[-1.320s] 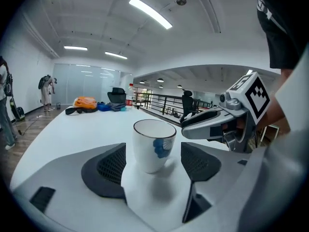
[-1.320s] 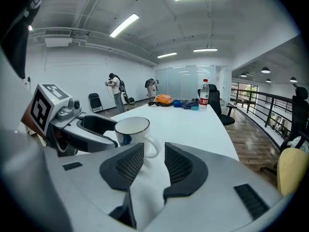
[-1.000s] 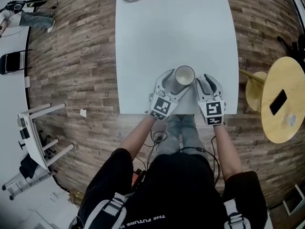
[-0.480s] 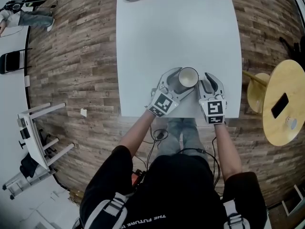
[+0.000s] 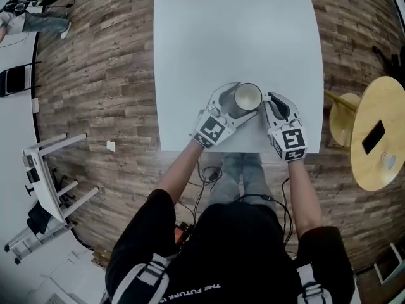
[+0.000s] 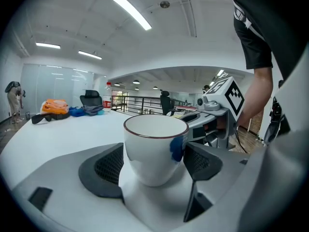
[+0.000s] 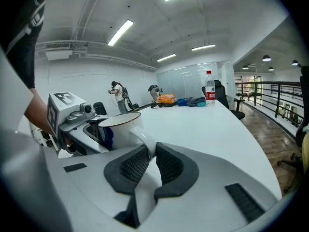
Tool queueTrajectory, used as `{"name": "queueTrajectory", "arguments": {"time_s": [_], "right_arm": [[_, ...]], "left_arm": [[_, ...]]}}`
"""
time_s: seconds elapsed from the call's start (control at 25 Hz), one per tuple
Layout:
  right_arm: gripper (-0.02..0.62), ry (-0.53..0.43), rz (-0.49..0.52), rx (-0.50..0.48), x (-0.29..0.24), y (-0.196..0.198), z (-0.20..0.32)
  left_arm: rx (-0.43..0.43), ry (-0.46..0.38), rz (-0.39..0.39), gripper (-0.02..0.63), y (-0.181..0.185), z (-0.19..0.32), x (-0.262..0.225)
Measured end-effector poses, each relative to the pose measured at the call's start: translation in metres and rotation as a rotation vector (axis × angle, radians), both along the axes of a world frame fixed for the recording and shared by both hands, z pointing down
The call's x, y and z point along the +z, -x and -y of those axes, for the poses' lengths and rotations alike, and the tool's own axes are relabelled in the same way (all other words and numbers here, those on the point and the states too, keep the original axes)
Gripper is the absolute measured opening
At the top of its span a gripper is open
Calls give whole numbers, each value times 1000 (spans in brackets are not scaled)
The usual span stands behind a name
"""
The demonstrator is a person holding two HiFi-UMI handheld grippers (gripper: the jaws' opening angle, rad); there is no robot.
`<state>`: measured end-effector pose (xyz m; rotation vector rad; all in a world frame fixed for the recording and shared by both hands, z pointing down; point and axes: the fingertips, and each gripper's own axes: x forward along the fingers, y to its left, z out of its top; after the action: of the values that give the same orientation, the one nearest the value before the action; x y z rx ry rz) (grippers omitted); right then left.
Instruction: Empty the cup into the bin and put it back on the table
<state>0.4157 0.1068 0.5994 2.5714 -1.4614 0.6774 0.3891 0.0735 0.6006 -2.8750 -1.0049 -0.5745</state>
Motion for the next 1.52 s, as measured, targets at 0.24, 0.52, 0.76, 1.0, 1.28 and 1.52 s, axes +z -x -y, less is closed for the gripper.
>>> {"name": "queueTrajectory", "arguments": {"time_s": [0.24, 0.52, 0.76, 1.0, 1.28, 1.52], "right_arm": [[49, -73, 99, -14, 7, 6, 0], [48, -121, 80, -5, -29, 19, 6], [48, -236, 87, -6, -133, 54, 12], [48, -275, 39, -103, -201, 98, 21], [48, -284, -16, -360, -225, 165, 100], [48, -306, 28, -675, -229, 278, 194]], "left_arm": [[65, 20, 4, 377, 9, -13, 2], [2, 119, -11, 377, 23, -8, -34], [-76, 161, -135, 377, 59, -2, -144], [-164, 111, -196, 377, 105, 4, -214], [-435, 86, -209, 376, 176, 73, -231], [-771, 82, -193, 376, 290, 156, -233]]}}
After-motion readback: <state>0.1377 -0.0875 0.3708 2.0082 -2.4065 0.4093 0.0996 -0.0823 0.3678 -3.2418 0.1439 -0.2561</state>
